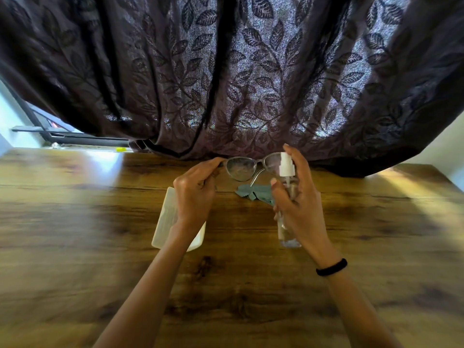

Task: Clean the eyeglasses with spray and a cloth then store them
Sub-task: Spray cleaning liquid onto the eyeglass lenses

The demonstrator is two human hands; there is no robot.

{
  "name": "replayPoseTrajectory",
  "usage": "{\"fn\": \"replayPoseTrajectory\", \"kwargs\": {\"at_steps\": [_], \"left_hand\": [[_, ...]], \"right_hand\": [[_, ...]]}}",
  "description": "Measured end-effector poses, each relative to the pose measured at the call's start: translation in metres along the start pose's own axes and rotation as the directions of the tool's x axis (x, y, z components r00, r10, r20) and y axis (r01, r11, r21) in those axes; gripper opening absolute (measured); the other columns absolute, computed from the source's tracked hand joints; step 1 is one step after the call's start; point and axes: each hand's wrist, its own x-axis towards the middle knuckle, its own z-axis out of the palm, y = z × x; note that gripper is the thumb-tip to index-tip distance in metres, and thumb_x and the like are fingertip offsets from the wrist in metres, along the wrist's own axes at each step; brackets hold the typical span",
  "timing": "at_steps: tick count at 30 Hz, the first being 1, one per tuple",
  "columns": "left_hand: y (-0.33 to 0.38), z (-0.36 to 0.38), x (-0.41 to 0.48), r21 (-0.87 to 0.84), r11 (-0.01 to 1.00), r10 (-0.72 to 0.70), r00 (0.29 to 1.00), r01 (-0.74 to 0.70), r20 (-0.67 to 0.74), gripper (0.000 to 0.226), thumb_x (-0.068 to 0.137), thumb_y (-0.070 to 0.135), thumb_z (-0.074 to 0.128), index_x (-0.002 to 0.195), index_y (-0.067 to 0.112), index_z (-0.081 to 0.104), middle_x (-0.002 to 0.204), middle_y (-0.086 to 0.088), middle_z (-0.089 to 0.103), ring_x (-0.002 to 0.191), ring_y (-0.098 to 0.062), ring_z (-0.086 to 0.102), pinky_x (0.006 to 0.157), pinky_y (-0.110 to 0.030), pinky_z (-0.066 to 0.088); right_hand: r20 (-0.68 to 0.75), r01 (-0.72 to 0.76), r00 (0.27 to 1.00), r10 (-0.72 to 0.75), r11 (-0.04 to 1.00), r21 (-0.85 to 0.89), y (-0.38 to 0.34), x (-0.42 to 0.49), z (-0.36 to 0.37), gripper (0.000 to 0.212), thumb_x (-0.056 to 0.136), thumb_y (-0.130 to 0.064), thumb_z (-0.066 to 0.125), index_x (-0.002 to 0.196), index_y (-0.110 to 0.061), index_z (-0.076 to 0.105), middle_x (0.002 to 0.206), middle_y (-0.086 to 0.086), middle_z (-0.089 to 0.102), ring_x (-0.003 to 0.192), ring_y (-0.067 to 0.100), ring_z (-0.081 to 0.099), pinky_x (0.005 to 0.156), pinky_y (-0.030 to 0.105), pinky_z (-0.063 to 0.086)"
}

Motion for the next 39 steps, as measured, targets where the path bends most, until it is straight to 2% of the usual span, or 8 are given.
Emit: {"fn": "replayPoseTrajectory", "kwargs": {"at_steps": [6, 10, 16, 20, 22, 25, 32, 39], "left_hand": [[-0.002, 0.000, 0.000, 0.024, 1.000, 0.017, 1.000, -0.017, 0.001, 0.022, 0.077, -0.008, 0.058, 0.096, -0.005, 0.068, 0.092, -0.003, 0.065, 0.087, -0.006, 0.062, 0.078, -0.005, 0.047], [-0.002, 0.000, -0.001, 0.020, 1.000, 0.019, 1.000, -0.019, 0.010, 0.021, 0.079, -0.001, 0.055, 0.096, -0.005, 0.067, 0.091, -0.003, 0.065, 0.087, -0.006, 0.062, 0.078, -0.005, 0.047], [-0.003, -0.001, 0.001, 0.016, 1.000, 0.023, 1.000, -0.023, 0.006, 0.022, 0.082, 0.003, 0.053, 0.097, -0.005, 0.067, 0.091, -0.003, 0.065, 0.083, -0.006, 0.063, 0.075, -0.006, 0.049], [-0.006, -0.002, 0.000, 0.013, 1.000, -0.002, 1.000, 0.002, -0.004, 0.023, 0.081, 0.000, 0.052, 0.097, -0.005, 0.067, 0.092, -0.007, 0.068, 0.083, -0.012, 0.067, 0.076, -0.012, 0.052], [-0.008, -0.002, -0.002, 0.023, 1.000, -0.018, 1.000, 0.018, -0.008, 0.026, 0.077, -0.006, 0.052, 0.098, -0.005, 0.067, 0.092, -0.012, 0.070, 0.084, -0.018, 0.069, 0.076, -0.015, 0.054], [-0.005, -0.001, -0.002, 0.014, 0.999, -0.037, 0.999, 0.037, -0.014, 0.029, 0.075, -0.012, 0.052, 0.099, -0.005, 0.067, 0.093, -0.009, 0.068, 0.086, -0.016, 0.067, 0.078, -0.013, 0.052], [0.001, -0.002, 0.000, -0.011, 0.999, -0.043, 0.999, 0.042, -0.016, 0.030, 0.074, -0.018, 0.054, 0.099, -0.006, 0.066, 0.092, -0.006, 0.066, 0.091, -0.003, 0.061, 0.076, -0.004, 0.047], [-0.001, -0.001, -0.001, -0.045, 0.996, -0.077, 0.996, 0.075, -0.046, 0.028, 0.075, -0.014, 0.055, 0.100, -0.005, 0.065, 0.092, -0.003, 0.066, 0.089, 0.016, 0.059, 0.079, -0.008, 0.049]], "right_hand": [[-0.013, -0.044, 0.999, 0.044, 0.998, -0.049, 0.006, 0.003, -0.012, 0.053, 0.090, -0.014, 0.052, 0.128, -0.043, 0.029, 0.065, 0.029, 0.054, 0.050, 0.045, 0.051, 0.041, 0.049, 0.047], [-0.033, -0.046, 0.998, 0.045, 0.998, -0.048, 0.009, 0.001, -0.013, 0.050, 0.089, -0.011, 0.053, 0.133, -0.025, 0.033, 0.065, 0.026, 0.055, 0.051, 0.042, 0.053, 0.043, 0.045, 0.050], [-0.106, 0.024, 0.994, -0.021, 0.999, 0.024, 0.006, 0.002, -0.015, 0.053, 0.091, -0.008, 0.050, 0.121, -0.047, 0.032, 0.067, 0.032, 0.049, 0.049, 0.047, 0.048, 0.040, 0.055, 0.043], [-0.169, 0.030, 0.985, -0.022, 0.999, 0.042, 0.022, -0.001, -0.018, 0.060, 0.091, -0.012, 0.051, 0.137, -0.030, 0.017, 0.067, 0.003, 0.049, 0.053, 0.037, 0.050, 0.049, 0.044, 0.048], [-0.169, 0.001, 0.986, 0.005, 0.999, 0.039, 0.034, -0.003, -0.019, 0.067, 0.091, -0.015, 0.051, 0.142, -0.024, 0.008, 0.072, -0.007, 0.048, 0.058, 0.021, 0.053, 0.056, 0.027, 0.051], [-0.134, -0.066, 0.988, 0.071, 0.997, 0.042, 0.056, -0.004, -0.020, 0.071, 0.089, -0.021, 0.052, 0.143, -0.021, 0.006, 0.081, -0.002, 0.048, 0.068, 0.002, 0.052, 0.065, 0.014, 0.048], [-0.115, -0.148, 0.982, 0.146, 0.989, -0.007, 0.077, -0.009, -0.017, 0.035, 0.086, -0.014, 0.058, 0.106, -0.018, 0.029, 0.088, -0.009, 0.045, 0.077, 0.005, 0.051, 0.068, 0.021, 0.045], [-0.114, -0.200, 0.975, 0.193, 0.978, -0.058, 0.077, -0.009, -0.019, 0.046, 0.078, -0.028, 0.064, 0.109, -0.020, 0.031, 0.102, 0.004, 0.050, 0.094, 0.022, 0.055, 0.078, 0.035, 0.050]]}}
